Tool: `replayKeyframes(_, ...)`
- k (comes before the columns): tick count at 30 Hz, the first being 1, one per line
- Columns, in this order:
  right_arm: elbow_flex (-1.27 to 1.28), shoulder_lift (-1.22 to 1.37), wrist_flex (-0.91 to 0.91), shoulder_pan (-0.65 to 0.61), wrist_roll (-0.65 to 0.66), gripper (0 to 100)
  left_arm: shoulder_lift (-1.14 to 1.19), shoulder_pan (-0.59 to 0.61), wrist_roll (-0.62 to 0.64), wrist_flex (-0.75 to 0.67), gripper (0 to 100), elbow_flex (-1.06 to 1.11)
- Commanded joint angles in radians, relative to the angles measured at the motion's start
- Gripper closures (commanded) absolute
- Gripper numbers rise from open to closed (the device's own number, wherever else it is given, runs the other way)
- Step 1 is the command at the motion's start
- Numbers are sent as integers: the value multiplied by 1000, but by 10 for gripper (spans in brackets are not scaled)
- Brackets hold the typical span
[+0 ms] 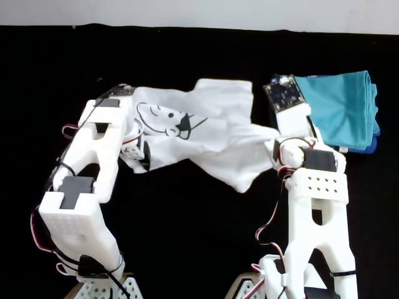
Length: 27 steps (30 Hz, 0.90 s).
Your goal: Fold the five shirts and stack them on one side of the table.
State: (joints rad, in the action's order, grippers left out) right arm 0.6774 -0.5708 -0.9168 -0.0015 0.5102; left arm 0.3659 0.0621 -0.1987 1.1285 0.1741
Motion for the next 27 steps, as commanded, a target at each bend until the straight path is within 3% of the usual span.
replayKeyframes(1, -2, -22, 18, -13, 5, 993, 61, -41, 58, -25, 765, -64)
replayKeyframes(5, -2, -22, 15, -13, 5, 993, 150, -48, 104, 100, 803, -239)
replayKeyframes(9, -2, -33, -1, -13, 3, 993, 220, -62, 114, 241, 1000, -424)
replayKeyframes(15, -10, -35, -39, -12, -9, 993, 252, -54, 114, 433, 991, -651)
replayKeyframes(20, -124, -28, -42, -12, -166, 993, 251, -18, 112, 637, 991, -906)
replayKeyframes(27, -363, 27, 5, -13, -201, 993, 82, 108, 112, 649, 991, -995)
